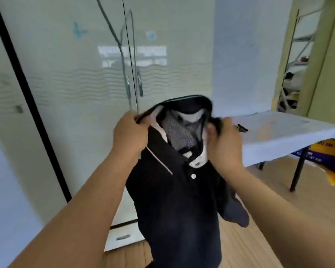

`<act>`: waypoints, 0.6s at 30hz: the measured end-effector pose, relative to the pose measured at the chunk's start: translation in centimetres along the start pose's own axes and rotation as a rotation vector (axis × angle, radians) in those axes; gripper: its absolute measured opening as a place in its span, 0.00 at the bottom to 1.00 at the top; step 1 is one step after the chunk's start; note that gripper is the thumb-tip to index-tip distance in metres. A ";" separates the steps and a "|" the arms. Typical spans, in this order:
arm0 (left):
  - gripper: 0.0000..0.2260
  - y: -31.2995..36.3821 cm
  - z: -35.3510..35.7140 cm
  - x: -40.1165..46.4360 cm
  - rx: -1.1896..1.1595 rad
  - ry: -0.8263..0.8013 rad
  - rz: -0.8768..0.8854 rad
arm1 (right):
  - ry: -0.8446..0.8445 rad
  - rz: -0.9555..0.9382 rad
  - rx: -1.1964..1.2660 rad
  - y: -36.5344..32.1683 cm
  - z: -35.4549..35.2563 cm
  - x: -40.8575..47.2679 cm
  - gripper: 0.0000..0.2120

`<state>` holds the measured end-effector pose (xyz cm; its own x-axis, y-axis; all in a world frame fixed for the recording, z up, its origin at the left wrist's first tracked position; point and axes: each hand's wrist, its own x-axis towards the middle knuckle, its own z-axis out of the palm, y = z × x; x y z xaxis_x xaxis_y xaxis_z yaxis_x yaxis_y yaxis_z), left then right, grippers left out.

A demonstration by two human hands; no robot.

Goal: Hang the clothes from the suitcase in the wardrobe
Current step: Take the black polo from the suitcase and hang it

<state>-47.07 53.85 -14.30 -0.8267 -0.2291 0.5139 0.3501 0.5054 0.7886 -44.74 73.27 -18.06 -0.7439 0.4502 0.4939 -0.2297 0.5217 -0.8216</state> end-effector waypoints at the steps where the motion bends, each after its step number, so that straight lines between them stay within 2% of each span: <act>1: 0.08 0.9 -0.7 0.5 0.144 -0.105 -0.039 | -0.210 0.206 -0.051 -0.1 0.5 0.6 0.12; 2: 0.08 1.6 -1.8 0.9 0.242 -0.164 -0.070 | -0.324 0.381 -0.015 -1.3 0.1 1.3 0.15; 3: 0.09 2.6 -3.5 2.0 0.270 -0.180 -0.109 | -0.324 0.497 0.104 -3.2 -0.7 2.7 0.15; 7: 0.11 5.6 -10.3 4.1 0.184 -0.310 -0.274 | -0.432 0.584 0.291 -11.7 -4.2 6.6 0.03; 10: 0.12 6.2 -13.3 4.6 0.084 -0.304 -0.335 | -0.617 0.659 0.307 -14.5 -5.0 5.8 0.05; 12: 0.10 5.5 -14.5 4.1 -0.003 -0.274 -0.386 | -0.743 0.681 0.264 -14.9 -4.5 4.4 0.12; 14: 0.09 4.6 -15.7 3.3 -0.137 -0.265 -0.475 | -0.749 0.699 0.319 -15.4 -3.9 3.0 0.14; 18: 0.08 3.1 -18.4 2.0 -0.559 -0.324 -0.782 | -0.633 0.855 0.624 -15.6 -3.8 2.5 0.15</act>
<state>-39.55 39.65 -4.58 -0.9629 -0.0503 -0.2652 -0.2533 -0.1709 0.9522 -40.65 69.01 -2.94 -0.9352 -0.0444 -0.3514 0.3492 -0.2815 -0.8938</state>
